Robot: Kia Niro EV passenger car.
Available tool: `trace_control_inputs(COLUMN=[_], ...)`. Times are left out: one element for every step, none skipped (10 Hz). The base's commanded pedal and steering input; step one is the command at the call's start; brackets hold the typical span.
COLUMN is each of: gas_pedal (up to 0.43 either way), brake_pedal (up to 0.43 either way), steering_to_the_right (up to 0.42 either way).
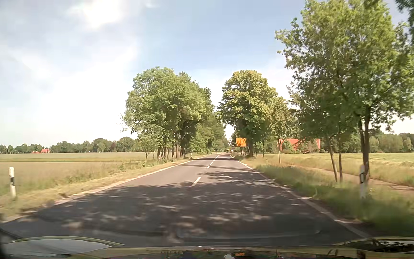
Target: Follow the waypoints while adhering to traffic rules and regulations
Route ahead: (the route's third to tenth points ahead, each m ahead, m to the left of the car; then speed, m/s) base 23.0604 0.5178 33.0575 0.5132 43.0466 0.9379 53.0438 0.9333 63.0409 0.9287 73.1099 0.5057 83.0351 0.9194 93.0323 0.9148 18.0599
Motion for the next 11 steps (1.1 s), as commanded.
trace_control_inputs(gas_pedal=[0.177,0.177,0.177,0.177,0.177,0.177,0.177,0.169,0.169,0.169,0.169], brake_pedal=[0.0,0.0,0.0,0.0,0.0,0.0,0.0,0.0,0.0,0.0,0.0], steering_to_the_right=[-0.001,-0.001,-0.001,-0.001,-0.001,-0.001,-0.002,-0.002,-0.002,-0.002,-0.002])
